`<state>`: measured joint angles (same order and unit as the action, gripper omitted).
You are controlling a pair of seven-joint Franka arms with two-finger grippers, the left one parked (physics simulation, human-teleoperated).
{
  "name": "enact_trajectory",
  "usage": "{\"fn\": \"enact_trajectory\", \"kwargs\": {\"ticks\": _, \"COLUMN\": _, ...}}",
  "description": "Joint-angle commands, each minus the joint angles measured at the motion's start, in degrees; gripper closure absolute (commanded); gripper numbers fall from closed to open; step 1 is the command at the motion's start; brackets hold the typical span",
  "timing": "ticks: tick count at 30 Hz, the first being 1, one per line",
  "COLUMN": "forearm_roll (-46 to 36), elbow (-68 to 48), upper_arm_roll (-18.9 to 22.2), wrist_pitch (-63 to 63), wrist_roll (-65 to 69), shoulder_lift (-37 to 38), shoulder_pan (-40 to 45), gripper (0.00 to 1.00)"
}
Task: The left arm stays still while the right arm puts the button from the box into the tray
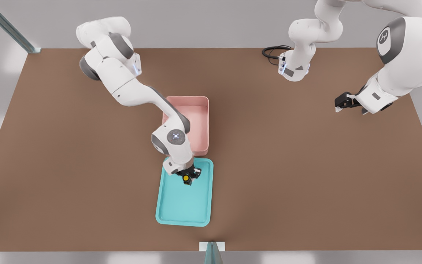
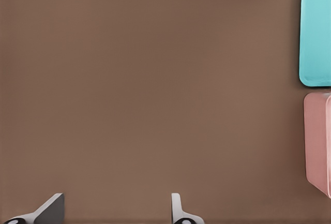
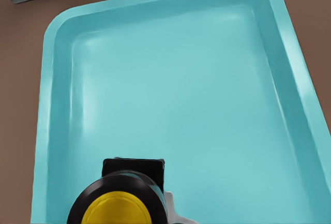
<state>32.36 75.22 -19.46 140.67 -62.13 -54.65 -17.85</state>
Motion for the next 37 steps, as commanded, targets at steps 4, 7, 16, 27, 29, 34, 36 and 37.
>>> {"fn": "enact_trajectory", "kwargs": {"ticks": 4, "forearm_roll": 0.6, "elbow": -2.4, "upper_arm_roll": 1.4, "wrist_pitch": -0.3, "wrist_roll": 6.4, "shoulder_lift": -3.7, "shoulder_pan": -0.7, "gripper": 0.65}}
{"fn": "enact_trajectory", "kwargs": {"ticks": 7, "forearm_roll": 0.6, "elbow": -2.6, "upper_arm_roll": 1.4, "wrist_pitch": -0.1, "wrist_roll": 6.6, "shoulder_lift": -3.4, "shoulder_pan": -0.7, "gripper": 0.00}}
{"fn": "enact_trajectory", "kwargs": {"ticks": 16, "forearm_roll": -20.1, "elbow": 0.4, "upper_arm_roll": 2.0, "wrist_pitch": -26.0, "wrist_roll": 34.7, "shoulder_lift": 20.3, "shoulder_pan": 4.0, "gripper": 0.00}}
{"fn": "enact_trajectory", "kwargs": {"ticks": 27, "forearm_roll": -30.0, "elbow": 1.9, "upper_arm_roll": 17.3, "wrist_pitch": -44.9, "wrist_roll": 65.6, "shoulder_lift": 40.7, "shoulder_pan": 11.7, "gripper": 0.00}}
{"fn": "enact_trajectory", "kwargs": {"ticks": 29, "forearm_roll": -29.6, "elbow": 1.9, "upper_arm_roll": 18.1, "wrist_pitch": -44.9, "wrist_roll": 66.6, "shoulder_lift": 41.0, "shoulder_pan": 11.6, "gripper": 0.00}}
{"fn": "enact_trajectory", "kwargs": {"ticks": 34, "forearm_roll": -29.6, "elbow": 5.2, "upper_arm_roll": 18.3, "wrist_pitch": -44.9, "wrist_roll": 67.9, "shoulder_lift": 42.6, "shoulder_pan": 11.4, "gripper": 0.00}}
{"fn": "enact_trajectory", "kwargs": {"ticks": 36, "forearm_roll": -29.6, "elbow": 5.3, "upper_arm_roll": 18.3, "wrist_pitch": -45.1, "wrist_roll": 67.9, "shoulder_lift": 42.6, "shoulder_pan": 11.5, "gripper": 0.00}}
{"fn": "enact_trajectory", "kwargs": {"ticks": 37, "forearm_roll": -29.7, "elbow": 5.3, "upper_arm_roll": 18.3, "wrist_pitch": -45.1, "wrist_roll": 67.7, "shoulder_lift": 42.6, "shoulder_pan": 11.5, "gripper": 0.00}}
